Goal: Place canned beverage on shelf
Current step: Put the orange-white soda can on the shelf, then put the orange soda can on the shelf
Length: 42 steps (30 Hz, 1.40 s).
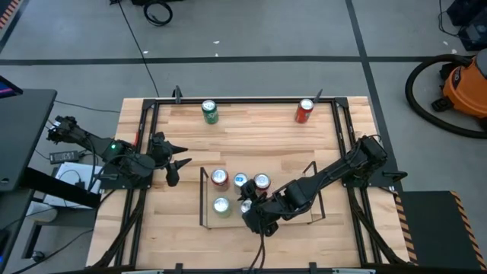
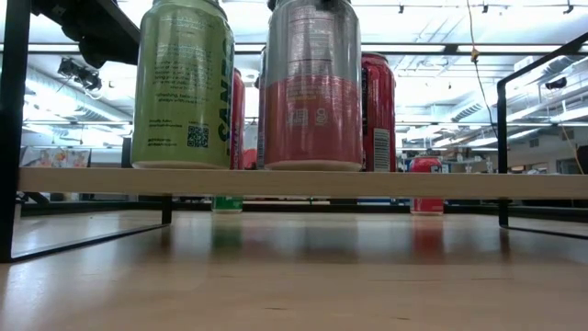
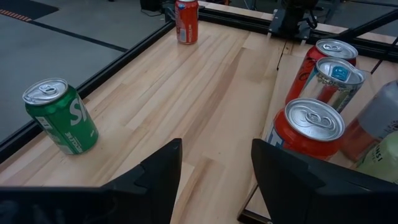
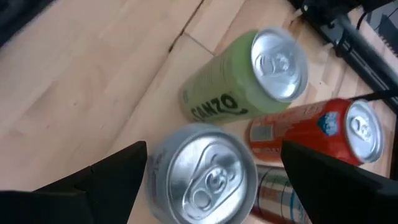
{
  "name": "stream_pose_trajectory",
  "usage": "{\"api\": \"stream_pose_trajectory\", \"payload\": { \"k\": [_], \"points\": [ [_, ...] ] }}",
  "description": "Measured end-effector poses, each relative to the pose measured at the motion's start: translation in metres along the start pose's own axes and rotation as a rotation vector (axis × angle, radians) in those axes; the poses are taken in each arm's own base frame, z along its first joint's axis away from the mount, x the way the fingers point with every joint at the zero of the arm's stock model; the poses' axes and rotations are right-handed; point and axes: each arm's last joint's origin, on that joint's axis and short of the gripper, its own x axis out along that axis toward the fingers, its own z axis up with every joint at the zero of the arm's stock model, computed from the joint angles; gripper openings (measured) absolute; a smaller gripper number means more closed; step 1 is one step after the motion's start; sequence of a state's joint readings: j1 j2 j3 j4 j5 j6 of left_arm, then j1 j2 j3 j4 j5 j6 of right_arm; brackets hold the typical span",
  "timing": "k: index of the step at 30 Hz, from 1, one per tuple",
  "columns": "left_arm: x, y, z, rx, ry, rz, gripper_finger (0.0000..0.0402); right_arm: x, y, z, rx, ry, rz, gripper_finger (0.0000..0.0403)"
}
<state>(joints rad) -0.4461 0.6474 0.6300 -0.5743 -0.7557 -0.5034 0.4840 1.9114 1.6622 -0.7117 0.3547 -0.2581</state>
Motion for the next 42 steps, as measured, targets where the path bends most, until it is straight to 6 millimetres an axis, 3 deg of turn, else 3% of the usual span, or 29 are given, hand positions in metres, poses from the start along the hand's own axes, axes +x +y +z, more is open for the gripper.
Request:
{"api": "stream_pose_trajectory", "payload": {
  "k": [18,24,31,42],
  "points": [
    [0.000,0.000,0.000,0.000,0.000,0.000,0.0203,0.005,-0.001,-0.003,-0.051,0.013,-0.093,0.0381],
    [0.000,0.000,0.000,0.000,0.000,0.000,0.0203,-0.010,-0.010,0.006,-0.015,0.009,-0.170,0.0381],
    [0.000,0.000,0.000,0.000,0.000,0.000,0.0203,-0.033,-0.040,-0.001,0.107,0.002,-0.235,0.0381],
    [0.000,0.000,0.000,0.016,-0.001,0.001,0.0203,-0.059,-0.113,-0.056,0.418,0.222,-0.336,0.0381]
  ]
}}
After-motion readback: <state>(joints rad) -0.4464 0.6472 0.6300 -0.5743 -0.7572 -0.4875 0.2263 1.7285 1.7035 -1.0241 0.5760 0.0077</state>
